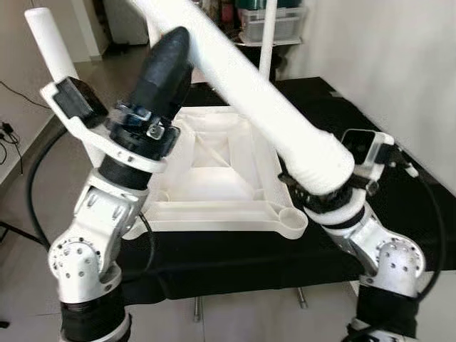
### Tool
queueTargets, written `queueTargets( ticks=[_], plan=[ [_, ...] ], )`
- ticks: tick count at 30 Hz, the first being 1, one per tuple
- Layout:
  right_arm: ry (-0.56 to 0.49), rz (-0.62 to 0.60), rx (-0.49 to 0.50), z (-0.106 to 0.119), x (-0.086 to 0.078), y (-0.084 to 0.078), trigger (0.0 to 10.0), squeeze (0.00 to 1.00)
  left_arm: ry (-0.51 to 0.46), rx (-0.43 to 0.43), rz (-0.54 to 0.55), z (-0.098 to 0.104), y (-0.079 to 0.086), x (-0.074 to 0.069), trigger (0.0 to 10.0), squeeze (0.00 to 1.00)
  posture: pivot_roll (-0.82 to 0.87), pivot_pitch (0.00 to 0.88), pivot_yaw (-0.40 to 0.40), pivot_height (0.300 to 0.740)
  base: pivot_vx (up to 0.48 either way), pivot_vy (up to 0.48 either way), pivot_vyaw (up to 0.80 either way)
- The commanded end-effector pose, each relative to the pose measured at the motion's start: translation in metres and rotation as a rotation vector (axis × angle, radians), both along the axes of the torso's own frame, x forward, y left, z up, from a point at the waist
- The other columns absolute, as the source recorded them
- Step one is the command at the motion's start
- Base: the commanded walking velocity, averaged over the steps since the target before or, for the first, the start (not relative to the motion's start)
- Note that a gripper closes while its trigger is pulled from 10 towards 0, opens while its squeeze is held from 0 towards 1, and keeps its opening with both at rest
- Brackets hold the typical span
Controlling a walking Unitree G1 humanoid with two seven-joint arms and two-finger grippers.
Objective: Building children table
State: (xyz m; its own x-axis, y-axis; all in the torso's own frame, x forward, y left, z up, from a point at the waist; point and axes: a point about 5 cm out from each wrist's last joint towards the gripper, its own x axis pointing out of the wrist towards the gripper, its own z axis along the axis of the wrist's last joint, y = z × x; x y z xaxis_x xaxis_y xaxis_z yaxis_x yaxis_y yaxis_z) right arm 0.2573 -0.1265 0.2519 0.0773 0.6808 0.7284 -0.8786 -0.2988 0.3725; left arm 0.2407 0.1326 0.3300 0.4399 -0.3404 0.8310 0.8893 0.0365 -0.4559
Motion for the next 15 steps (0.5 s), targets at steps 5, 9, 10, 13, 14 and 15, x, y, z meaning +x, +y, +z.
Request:
queueTargets(
  ticks=[5,9,10,13,14,15],
  plan=[
    [-0.089,-0.006,-0.200,-0.009,-0.002,0.016,10.0,0.00,0.001,-0.018,-0.019,0.005,0.005,-0.002,10.0,0.00,-0.02,0.006,0.015,0.740,0.000,0.000,0.00],
    [-0.090,-0.054,-0.238,-0.011,0.005,0.017,10.0,0.00,0.008,-0.032,-0.014,0.006,0.006,-0.002,6.5,0.00,-0.01,0.008,0.007,0.740,0.000,0.000,0.00],
    [-0.094,-0.061,-0.241,-0.011,0.005,0.017,10.0,0.00,0.013,-0.043,-0.005,0.005,0.006,-0.001,6.5,0.00,-0.01,0.008,0.007,0.740,0.000,0.000,0.00],
    [-0.086,-0.092,-0.250,-0.013,0.009,0.017,10.0,0.00,0.009,-0.062,-0.014,0.005,0.008,-0.002,0.0,0.00,-0.02,0.008,0.006,0.740,0.000,0.000,0.00],
    [-0.076,-0.118,-0.257,-0.014,0.012,0.016,10.0,0.00,0.000,-0.081,-0.029,0.005,0.009,-0.005,0.0,0.00,-0.02,0.009,0.003,0.740,0.000,0.000,0.00],
    [-0.070,-0.132,-0.261,-0.015,0.013,0.015,10.0,0.00,-0.008,-0.093,-0.040,0.006,0.010,-0.007,0.0,0.00,-0.02,0.010,0.003,0.740,0.000,0.000,0.00]
  ],
)
